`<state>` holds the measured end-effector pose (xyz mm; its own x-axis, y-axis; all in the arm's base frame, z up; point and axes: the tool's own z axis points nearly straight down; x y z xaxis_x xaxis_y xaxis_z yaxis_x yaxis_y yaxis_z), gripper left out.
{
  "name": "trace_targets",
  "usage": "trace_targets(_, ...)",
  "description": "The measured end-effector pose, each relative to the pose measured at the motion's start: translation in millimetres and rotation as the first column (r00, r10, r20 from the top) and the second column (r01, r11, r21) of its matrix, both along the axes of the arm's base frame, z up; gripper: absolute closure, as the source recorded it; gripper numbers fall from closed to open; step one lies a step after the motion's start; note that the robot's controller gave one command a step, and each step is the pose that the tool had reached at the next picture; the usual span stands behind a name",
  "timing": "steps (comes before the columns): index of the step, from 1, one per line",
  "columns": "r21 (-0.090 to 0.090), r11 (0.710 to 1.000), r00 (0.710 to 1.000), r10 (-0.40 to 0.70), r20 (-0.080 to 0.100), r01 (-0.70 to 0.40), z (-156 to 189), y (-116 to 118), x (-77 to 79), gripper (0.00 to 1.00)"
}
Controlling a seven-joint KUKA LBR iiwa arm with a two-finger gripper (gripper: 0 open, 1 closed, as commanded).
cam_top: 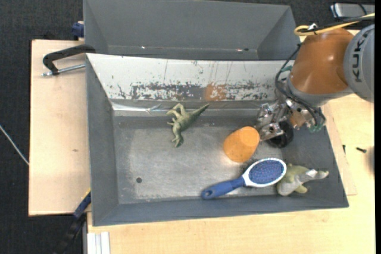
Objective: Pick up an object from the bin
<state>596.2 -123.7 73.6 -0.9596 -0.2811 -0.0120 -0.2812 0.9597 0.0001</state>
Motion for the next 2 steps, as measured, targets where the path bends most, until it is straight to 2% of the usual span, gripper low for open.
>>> trace_targets(1,-0.004,1.000,1.000,0.000,-0.007,0.000,-0.8,-2.4,-1.8,0.00)
trace_targets(2,-0.002,0.995,0.995,0.104,0.000,-0.104,32.9,60.2,-59.4,0.00)
